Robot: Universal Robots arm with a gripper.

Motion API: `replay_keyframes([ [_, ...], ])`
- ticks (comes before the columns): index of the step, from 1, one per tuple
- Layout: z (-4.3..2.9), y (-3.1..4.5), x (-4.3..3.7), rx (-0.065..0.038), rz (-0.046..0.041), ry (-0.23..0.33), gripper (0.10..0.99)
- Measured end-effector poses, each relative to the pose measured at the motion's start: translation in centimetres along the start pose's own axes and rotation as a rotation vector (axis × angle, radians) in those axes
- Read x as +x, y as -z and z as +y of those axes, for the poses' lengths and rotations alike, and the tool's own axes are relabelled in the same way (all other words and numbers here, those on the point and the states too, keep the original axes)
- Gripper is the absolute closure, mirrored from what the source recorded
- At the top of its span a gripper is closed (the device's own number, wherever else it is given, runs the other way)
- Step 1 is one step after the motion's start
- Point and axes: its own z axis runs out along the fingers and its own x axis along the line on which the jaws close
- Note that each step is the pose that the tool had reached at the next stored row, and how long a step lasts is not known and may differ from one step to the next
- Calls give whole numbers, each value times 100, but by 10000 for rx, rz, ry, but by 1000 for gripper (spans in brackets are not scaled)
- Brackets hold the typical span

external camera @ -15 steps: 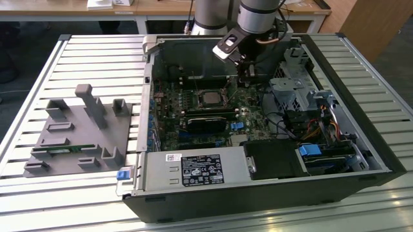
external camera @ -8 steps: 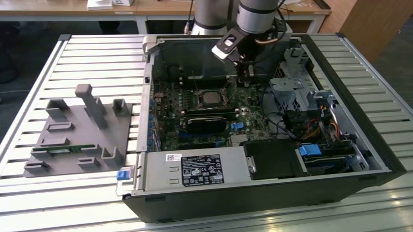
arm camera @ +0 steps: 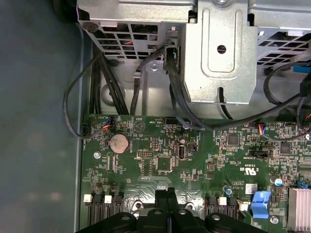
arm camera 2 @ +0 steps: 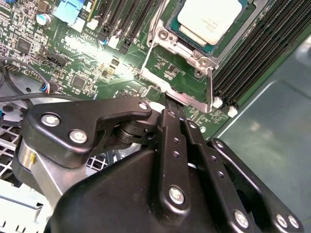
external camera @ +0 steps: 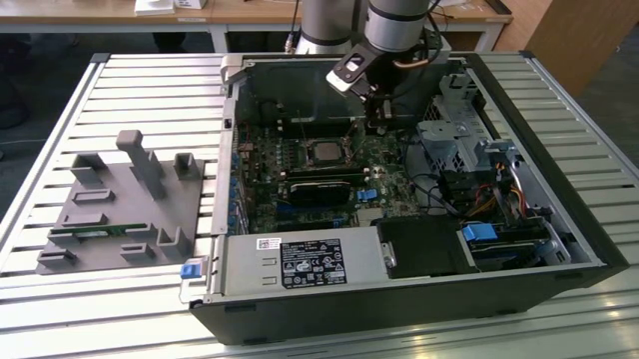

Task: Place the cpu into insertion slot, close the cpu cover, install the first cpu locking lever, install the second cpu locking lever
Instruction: 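Close the cpu cover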

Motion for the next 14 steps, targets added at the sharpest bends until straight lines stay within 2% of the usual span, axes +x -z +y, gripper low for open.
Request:
replay_keyframes([
  [14, -43, 0, 1, 0, 0, 0, 980],
])
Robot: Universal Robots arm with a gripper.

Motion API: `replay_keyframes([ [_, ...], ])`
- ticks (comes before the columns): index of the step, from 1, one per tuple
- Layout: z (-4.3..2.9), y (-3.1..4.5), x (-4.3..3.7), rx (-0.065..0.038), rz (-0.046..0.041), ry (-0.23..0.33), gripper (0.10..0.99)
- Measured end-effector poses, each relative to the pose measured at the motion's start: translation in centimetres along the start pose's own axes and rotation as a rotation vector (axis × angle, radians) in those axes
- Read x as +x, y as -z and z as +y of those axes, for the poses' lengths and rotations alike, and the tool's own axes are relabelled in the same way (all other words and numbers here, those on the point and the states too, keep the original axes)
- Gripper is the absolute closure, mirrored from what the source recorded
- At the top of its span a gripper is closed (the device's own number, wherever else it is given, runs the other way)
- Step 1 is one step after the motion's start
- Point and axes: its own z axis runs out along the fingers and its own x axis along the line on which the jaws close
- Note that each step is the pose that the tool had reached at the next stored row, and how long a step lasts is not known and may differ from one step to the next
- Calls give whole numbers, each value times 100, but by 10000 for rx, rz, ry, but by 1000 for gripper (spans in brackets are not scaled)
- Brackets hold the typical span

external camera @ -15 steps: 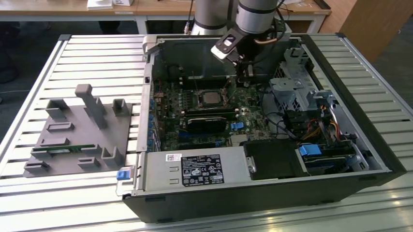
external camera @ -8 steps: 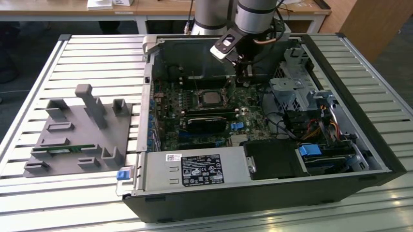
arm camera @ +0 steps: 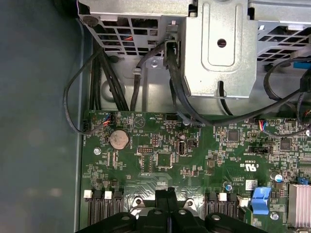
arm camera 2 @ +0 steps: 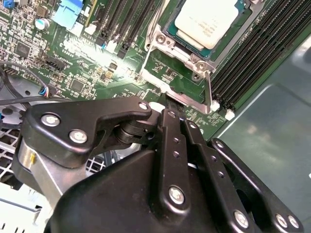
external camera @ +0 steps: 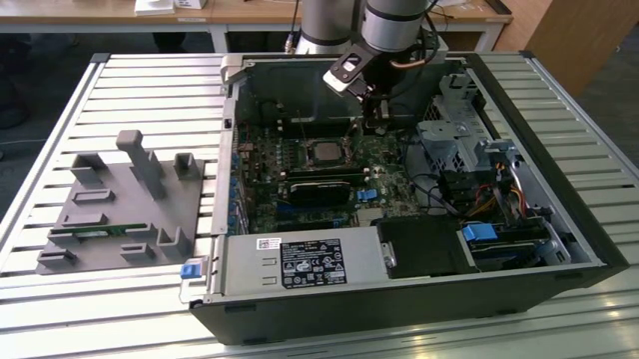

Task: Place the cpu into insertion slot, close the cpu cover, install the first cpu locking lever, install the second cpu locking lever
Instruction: 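Close the cpu cover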

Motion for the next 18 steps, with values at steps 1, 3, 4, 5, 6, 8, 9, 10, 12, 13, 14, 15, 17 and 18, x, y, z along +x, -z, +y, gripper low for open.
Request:
replay_keyframes([
  [1, -3, 0, 0, 0, 1, 0, 980],
  [3, -10, 0, 0, 0, 0, 0, 980],
  [4, -17, 0, 0, 0, 0, 0, 980],
  [5, -20, 0, 0, 0, 0, 0, 980],
  [6, -23, 0, 0, 0, 0, 0, 980],
  [8, -31, 0, 1, 0, 0, 0, 980],
  [9, -36, 0, 1, 0, 0, 0, 980],
  [10, -41, 0, 1, 0, 0, -1, 980],
  [12, -48, 0, 1, 0, 0, -1, 980],
  [13, -52, 0, 1, 0, 0, 0, 980],
  [14, -56, 0, 1, 0, 0, 0, 980],
  [15, -60, 0, 1, 0, 0, 0, 980],
  [17, -68, 0, 1, 0, 0, 0, 980],
  [18, -72, 0, 1, 0, 0, 0, 980],
])
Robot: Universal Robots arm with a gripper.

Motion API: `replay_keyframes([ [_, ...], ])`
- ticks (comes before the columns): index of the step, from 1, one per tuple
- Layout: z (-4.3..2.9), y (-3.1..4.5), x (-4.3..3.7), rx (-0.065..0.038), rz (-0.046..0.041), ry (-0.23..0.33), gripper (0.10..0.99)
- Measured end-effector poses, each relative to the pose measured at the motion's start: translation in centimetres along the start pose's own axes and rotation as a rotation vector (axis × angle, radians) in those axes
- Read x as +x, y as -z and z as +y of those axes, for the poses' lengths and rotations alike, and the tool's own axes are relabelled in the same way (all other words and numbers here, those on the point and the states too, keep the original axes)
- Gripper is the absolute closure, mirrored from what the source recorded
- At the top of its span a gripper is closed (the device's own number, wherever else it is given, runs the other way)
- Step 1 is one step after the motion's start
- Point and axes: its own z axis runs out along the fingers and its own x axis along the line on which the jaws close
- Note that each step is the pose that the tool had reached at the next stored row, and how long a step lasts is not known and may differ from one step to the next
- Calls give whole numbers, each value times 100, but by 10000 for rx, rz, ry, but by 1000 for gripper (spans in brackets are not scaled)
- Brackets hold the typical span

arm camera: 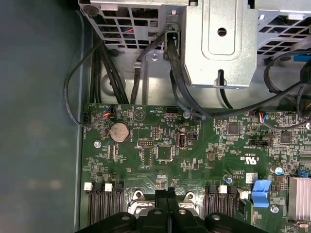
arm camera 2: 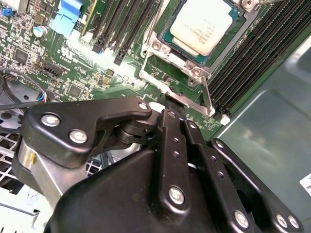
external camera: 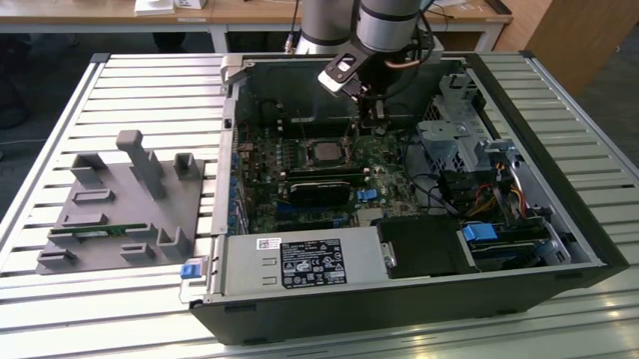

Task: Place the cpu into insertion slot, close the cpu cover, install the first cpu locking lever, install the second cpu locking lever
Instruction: 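Close the cpu cover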

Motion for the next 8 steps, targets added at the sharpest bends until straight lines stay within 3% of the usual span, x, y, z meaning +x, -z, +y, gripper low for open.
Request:
replay_keyframes([
  [8, -46, 0, 1, 0, 0, 0, 980],
])
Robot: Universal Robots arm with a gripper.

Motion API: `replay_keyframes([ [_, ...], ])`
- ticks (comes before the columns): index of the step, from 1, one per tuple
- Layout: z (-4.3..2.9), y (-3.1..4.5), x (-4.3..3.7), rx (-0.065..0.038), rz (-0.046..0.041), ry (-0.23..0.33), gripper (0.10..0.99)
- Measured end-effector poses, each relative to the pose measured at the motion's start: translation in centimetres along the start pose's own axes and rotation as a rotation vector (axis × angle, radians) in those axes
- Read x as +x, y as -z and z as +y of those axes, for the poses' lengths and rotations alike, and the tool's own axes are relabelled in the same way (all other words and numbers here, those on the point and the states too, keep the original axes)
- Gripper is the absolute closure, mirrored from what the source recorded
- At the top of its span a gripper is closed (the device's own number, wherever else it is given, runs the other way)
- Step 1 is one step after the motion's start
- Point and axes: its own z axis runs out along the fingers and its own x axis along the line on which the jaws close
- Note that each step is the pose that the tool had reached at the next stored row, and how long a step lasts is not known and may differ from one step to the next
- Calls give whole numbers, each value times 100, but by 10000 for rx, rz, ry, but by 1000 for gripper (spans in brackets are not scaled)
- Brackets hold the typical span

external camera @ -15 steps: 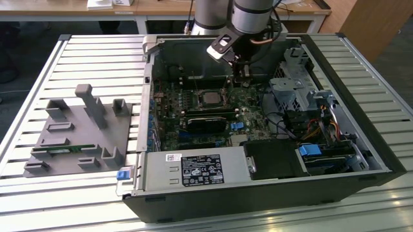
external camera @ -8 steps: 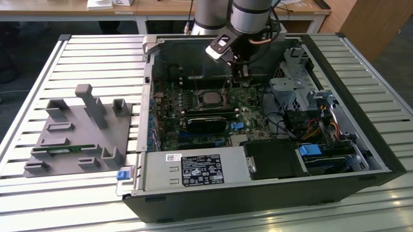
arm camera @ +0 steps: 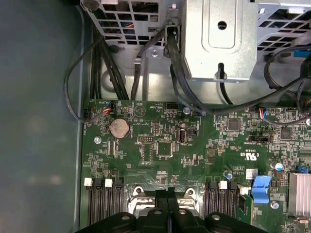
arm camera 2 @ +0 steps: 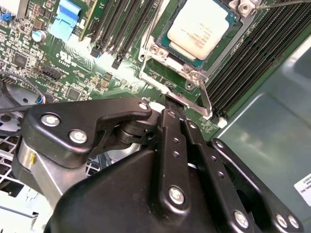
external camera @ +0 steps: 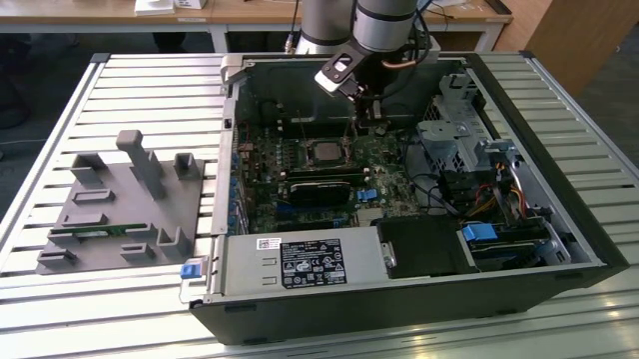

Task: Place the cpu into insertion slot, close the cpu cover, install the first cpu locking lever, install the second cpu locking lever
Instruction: 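Close the cpu cover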

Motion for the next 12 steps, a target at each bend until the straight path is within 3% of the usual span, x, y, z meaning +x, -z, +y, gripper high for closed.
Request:
replay_keyframes([
  [12, -53, -1, 1, 0, 0, 0, 980],
])
